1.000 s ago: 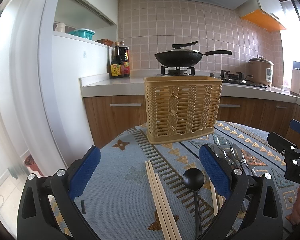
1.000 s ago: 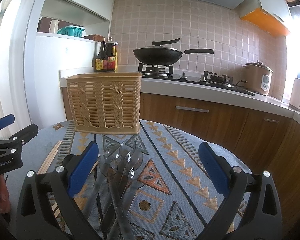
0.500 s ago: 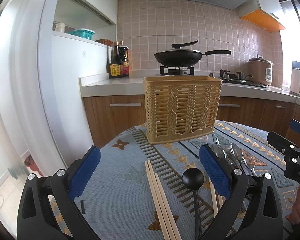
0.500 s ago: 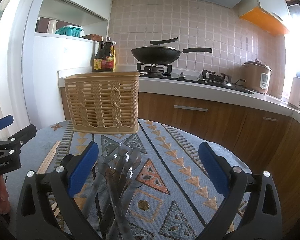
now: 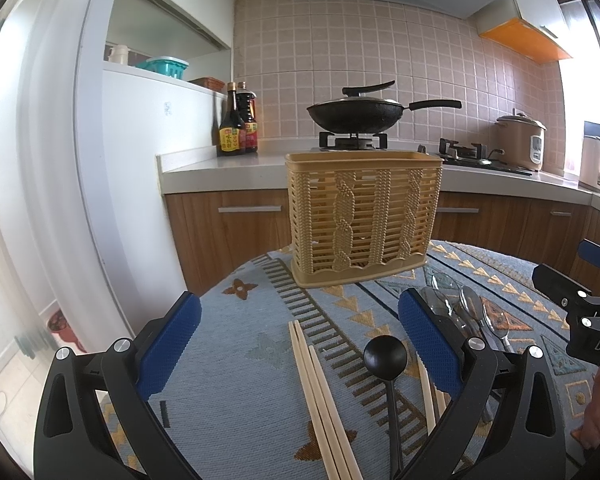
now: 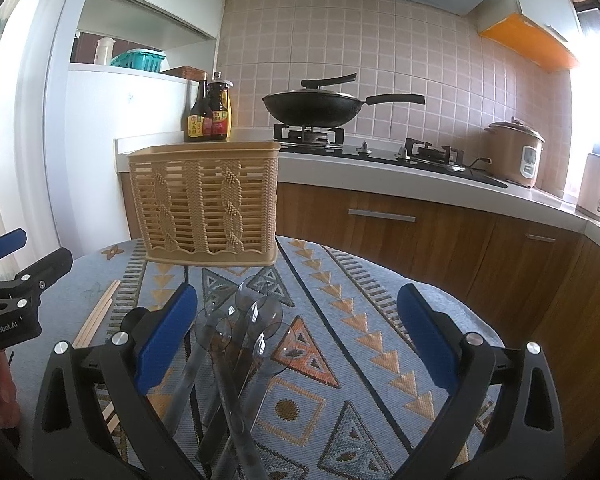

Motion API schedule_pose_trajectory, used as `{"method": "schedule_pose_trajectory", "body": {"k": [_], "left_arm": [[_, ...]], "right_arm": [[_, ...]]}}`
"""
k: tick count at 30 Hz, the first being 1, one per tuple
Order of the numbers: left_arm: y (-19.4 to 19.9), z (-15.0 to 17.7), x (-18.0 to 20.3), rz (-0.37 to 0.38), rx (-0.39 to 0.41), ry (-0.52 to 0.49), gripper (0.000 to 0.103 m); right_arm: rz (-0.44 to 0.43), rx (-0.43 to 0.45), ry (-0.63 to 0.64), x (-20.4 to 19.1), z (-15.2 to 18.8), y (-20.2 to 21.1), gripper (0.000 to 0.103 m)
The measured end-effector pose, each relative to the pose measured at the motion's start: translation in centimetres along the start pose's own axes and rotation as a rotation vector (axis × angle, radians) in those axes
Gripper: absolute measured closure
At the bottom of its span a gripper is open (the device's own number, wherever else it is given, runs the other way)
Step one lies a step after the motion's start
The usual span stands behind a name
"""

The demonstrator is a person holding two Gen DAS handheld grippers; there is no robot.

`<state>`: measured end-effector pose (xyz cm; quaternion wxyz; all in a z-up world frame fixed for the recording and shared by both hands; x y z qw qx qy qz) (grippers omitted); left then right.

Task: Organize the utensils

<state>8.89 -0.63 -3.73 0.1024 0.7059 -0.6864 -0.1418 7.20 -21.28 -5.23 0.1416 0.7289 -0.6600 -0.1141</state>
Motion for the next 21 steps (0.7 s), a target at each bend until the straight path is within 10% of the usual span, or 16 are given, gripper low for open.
{"method": "schedule_pose_trajectory", "body": {"k": [12,21], "left_arm": [[-0.7,0.7,0.2,0.020,-0.041,0.020,0.007],[-4.6,4.9,-0.5,0.323,-0.506,0.071,0.037]], "right_arm": [[0.053,-0.036,0.003,0.5,0.2,-0.5,0.008],[0.101,-0.255,0.042,0.2,2.6,-3.2,0.008]]}}
Point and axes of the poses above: each gripper's, at about its wrist camera, not at the fingertips, and y roughly against the way its jaws point, x to its right, z to its underside, the point moved 9 cm from there along -y, roughly the way its jaws point, and after that the axes turned 3 degrees about -z, right-handed, at the moved point
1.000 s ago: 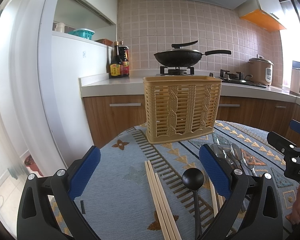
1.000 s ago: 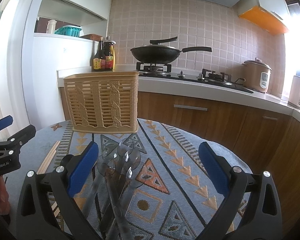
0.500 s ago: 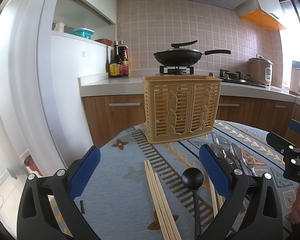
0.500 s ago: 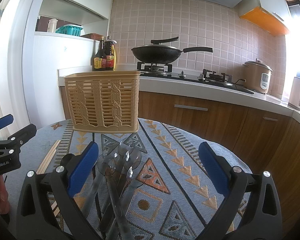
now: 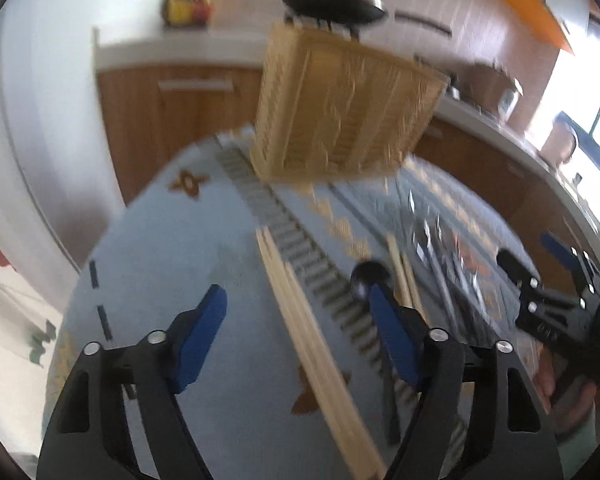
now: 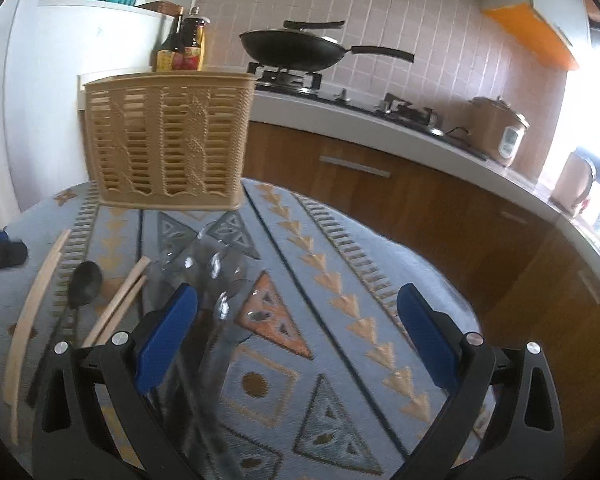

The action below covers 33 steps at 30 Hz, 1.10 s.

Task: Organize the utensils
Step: 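Close the left tool on the pair of wooden chopsticks while the right tool moves toward the clear plastic spoons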

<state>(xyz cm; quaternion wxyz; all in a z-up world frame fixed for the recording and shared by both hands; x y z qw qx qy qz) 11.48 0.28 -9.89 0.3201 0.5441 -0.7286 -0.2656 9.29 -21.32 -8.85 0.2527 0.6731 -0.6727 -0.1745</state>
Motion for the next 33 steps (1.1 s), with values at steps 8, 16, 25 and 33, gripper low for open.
{"method": "schedule_pose_trajectory", "body": {"k": [8,16,25,33], "left_arm": [[-1.6,2.2,-0.4,-0.064,-0.176,-0.039,0.066],[-1.3,2.3,-1.0,-0.148,-0.211,-0.063,0.071],[-1.2,3.0,0.2,-0.181,-0.220,-0.053,0.068],[-1.5,2.6,0.1,-0.235,-0.235,-0.074,0.083]], "right_arm": [[-0.150,-0.110,-0.076,0.3,0.5,-0.5,0.014],[-0.191,-0.147,-0.095,0.7,-0.1,0.3,0.014],[-0.161,-0.158,-0.080,1.0,0.1,0.2,0.014],[-0.152,-0.190,-0.063,1.3,0.3,0.5,0.014]]}}
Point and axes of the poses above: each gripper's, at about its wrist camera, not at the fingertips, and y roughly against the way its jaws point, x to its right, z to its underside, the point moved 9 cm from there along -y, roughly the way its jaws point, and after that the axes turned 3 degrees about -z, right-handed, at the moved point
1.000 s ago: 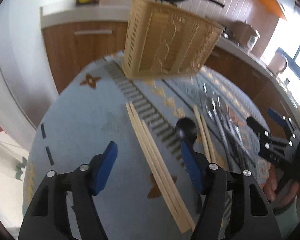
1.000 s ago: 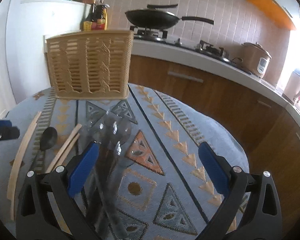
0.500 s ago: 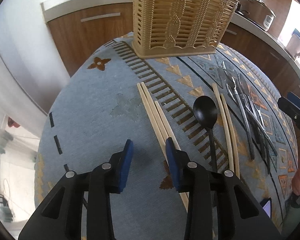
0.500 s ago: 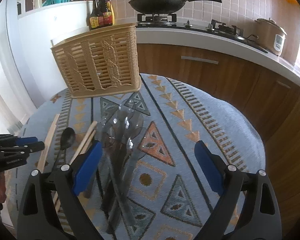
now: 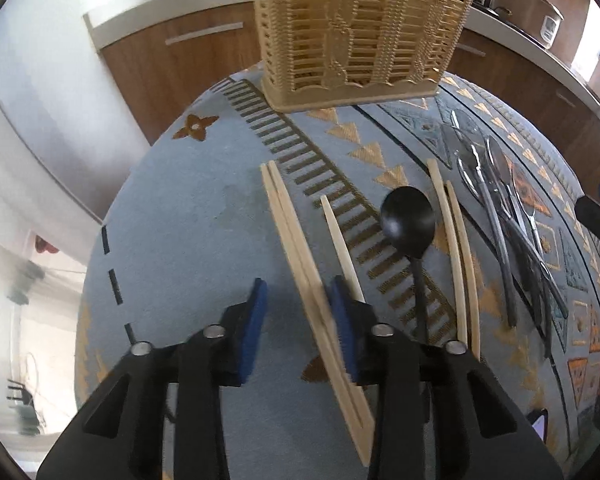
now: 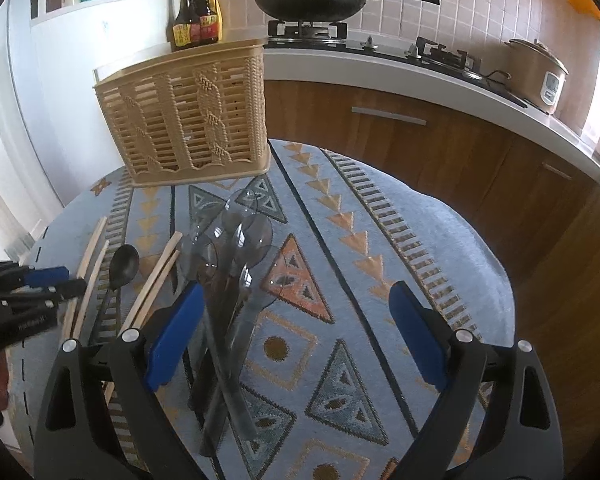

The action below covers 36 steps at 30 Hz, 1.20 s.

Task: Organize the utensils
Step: 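Close the left tool on the pair of wooden chopsticks while the right tool moves toward the clear plastic spoons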

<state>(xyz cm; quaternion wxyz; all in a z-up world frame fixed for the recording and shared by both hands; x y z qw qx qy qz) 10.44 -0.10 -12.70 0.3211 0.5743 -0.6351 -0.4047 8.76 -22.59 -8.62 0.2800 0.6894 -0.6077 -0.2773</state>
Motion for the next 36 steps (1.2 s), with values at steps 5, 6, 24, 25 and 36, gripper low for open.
{"method": "schedule_pose_trajectory", "body": {"k": [5,6,24,25,36], "left_arm": [[-0.1,0.1,-1.7,0.071,-0.033,0.027,0.090],[-0.1,0.0,-1.7,0.085,-0.042,0.020,0.090],[-2.4,-4.1,-0.9,0.029,-0.077,-0.094,0.090],[-2.4,-4.2,-0.9,0.024,-0.074,-0.099,0.090],[-2.6,-4.9,0.1,0.003,-0.058,-0.127,0.092]], "right_arm": [[-0.014,-0.093,-0.020,1.4,0.2,-0.6,0.028],[-0.030,-0.122,-0.046,2.0,0.1,-0.9,0.032],[-0.151,-0.492,-0.012,-2.2,1.2,-6.5,0.065],[-0.146,-0.493,-0.008,-2.4,1.1,-6.5,0.065],[-0.183,-0.493,-0.031,-2.5,-0.6,-7.1,0.073]]}}
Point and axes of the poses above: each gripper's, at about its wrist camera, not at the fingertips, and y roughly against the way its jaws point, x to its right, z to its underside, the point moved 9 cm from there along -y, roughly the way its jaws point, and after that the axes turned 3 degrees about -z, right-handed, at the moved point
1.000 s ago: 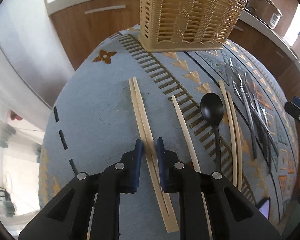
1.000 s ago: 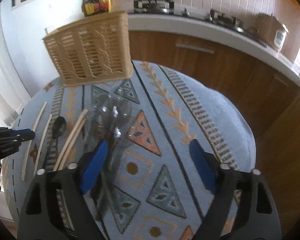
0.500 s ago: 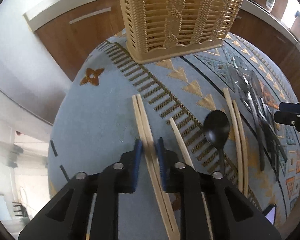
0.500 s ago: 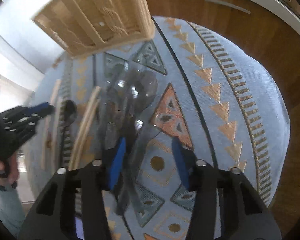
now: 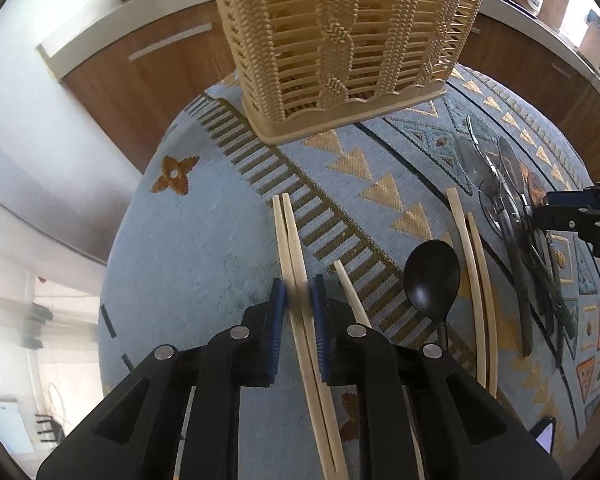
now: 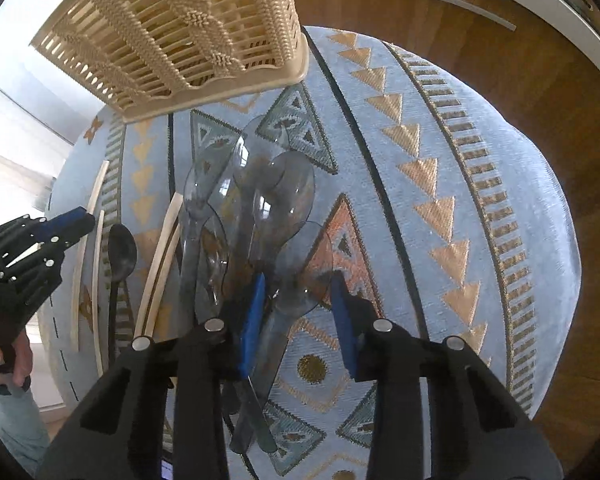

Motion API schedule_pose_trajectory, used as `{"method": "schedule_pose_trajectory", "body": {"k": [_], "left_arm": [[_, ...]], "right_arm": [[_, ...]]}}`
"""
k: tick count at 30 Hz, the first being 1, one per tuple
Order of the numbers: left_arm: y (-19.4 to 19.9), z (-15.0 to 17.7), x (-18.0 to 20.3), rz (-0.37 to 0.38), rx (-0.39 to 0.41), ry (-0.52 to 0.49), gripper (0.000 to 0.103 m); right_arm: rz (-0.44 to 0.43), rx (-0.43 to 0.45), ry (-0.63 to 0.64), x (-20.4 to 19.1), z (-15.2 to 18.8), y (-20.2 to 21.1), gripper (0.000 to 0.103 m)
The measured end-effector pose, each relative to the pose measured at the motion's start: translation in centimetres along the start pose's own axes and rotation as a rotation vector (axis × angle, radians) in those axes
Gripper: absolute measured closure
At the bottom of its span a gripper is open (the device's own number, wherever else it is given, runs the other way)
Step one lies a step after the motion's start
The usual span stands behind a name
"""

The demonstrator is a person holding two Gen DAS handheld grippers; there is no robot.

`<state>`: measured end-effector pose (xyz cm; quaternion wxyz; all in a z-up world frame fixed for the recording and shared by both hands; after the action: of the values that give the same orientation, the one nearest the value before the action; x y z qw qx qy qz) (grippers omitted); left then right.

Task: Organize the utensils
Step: 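Close the left tool on the pair of wooden chopsticks while the right tool moves toward the clear plastic spoons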

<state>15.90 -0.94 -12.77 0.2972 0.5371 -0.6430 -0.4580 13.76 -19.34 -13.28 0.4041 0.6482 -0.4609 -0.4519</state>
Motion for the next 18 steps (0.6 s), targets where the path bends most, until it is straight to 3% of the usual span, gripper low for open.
{"method": "schedule_pose_trajectory", "body": {"k": [2,5,6,9,12,15,18], "left_arm": [[0.1,0.0,-0.1,0.008,0.016,0.015,0.093],[0.9,0.0,0.2,0.117,0.079,0.074,0.094],[1.2,0.0,0.1,0.129,0.100,0.086,0.094],[3.2,-0.1,-0.2,0.193,0.203,0.131,0.094],[4.7,-0.5,-0.8,0.203,0.271,0.161,0.094],[5.3,-0.8,-0.8,0.235,0.294,0.163,0.094],[5.0,-0.9,-0.6,0.216,0.288,0.148,0.093]], "right_arm": [[-0.006,0.014,0.006,0.8,0.3,0.6,0.073],[-0.045,0.069,0.009,1.5,0.7,1.9,0.076],[-0.056,0.085,0.009,1.9,0.7,2.6,0.103],[-0.058,0.148,0.017,2.5,0.7,4.6,0.103],[-0.071,0.155,0.022,3.0,0.8,4.9,0.103],[-0.105,0.118,-0.005,3.8,1.0,4.2,0.102],[-0.139,0.082,-0.028,3.5,0.9,3.3,0.096]]}}
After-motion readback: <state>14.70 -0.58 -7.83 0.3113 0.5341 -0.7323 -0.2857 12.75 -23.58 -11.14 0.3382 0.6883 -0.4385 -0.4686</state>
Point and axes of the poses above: each gripper's, at about its wrist camera, not at the fingertips, and y roughly against the way its jaws point, x to its right, z to its underside, the point moved 9 cm from there along -y, roughly the way its jaws point, and after that the axes turned 3 degrees about -z, right-handed, at the moved point
